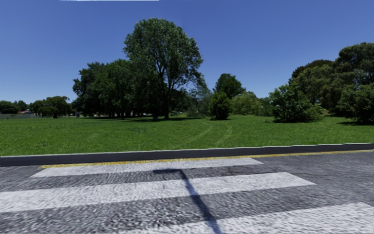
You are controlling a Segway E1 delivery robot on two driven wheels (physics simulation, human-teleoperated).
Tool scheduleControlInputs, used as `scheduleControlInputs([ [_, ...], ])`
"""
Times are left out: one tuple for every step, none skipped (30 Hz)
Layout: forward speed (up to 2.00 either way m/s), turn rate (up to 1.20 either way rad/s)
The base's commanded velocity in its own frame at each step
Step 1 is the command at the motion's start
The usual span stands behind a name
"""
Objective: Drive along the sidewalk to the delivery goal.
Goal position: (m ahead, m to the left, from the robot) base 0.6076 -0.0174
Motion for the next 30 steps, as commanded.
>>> scheduleControlInputs([
  [1.48, 0.24],
  [1.48, 0.23],
  [1.48, 0.22],
  [1.48, 0.22],
  [1.48, 0.22],
  [1.44, 0.22],
  [1.37, 0.0],
  [1.37, 0.0],
  [1.08, 0.0],
  [0.66, 0.0],
  [0.0, 0.0],
  [0.0, 0.0],
  [0.0, 0.0],
  [0.0, 0.0],
  [0.0, 0.0],
  [0.0, 0.0],
  [0.0, 0.0],
  [0.0, 0.0],
  [0.0, 0.0],
  [0.0, 0.0],
  [0.0, 0.0],
  [0.0, 0.0],
  [0.0, 0.0],
  [0.0, 0.0],
  [0.0, 0.0],
  [0.0, 0.0],
  [0.0, 0.0],
  [0.0, 0.0],
  [0.0, 0.0],
  [0.0, 0.0],
])
